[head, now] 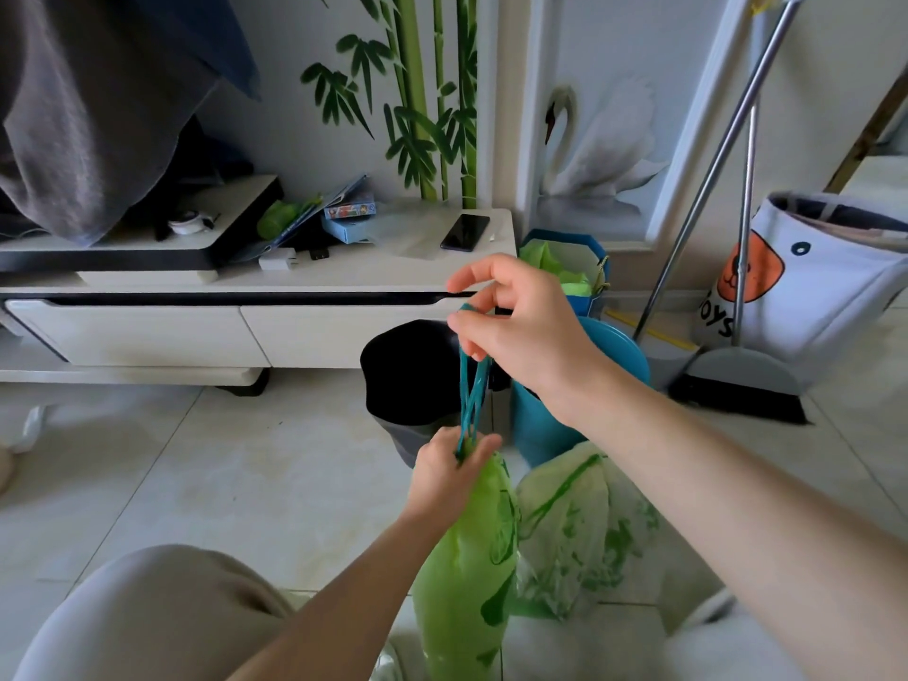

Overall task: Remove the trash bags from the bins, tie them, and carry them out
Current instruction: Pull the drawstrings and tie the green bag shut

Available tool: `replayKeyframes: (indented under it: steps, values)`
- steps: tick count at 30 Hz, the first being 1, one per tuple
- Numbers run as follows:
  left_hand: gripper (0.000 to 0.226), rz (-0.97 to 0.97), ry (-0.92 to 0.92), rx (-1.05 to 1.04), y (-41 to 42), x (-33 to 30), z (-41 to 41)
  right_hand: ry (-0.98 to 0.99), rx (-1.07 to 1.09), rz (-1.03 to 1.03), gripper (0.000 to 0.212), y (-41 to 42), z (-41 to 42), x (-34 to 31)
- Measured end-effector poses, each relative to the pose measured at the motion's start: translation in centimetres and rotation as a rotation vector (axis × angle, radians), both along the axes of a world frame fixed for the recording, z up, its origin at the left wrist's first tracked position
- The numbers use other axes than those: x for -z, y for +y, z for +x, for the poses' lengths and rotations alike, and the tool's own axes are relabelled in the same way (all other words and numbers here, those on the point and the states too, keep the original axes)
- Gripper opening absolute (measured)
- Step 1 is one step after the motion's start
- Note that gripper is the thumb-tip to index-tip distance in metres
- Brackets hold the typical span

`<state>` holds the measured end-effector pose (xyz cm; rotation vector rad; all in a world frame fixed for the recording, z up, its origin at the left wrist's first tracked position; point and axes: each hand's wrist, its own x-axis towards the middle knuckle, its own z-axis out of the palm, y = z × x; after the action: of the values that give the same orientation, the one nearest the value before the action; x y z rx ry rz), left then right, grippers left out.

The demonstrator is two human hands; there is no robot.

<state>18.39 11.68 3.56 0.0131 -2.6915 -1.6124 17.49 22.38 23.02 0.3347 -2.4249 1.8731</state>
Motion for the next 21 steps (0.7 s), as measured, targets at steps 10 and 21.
replayKeyframes:
  steps: [10,21]
  values:
    - [0.051,-0.404,-0.170,0.202,-3.7,-2.5,-2.2,0.087,0.054,0.067,0.021,0.3,0.1,0.3]
    - [0.030,-0.329,-0.079,0.431,-6.7,-7.3,-3.5,-0.061,-0.001,-0.104,0.028,0.2,-0.3,0.9]
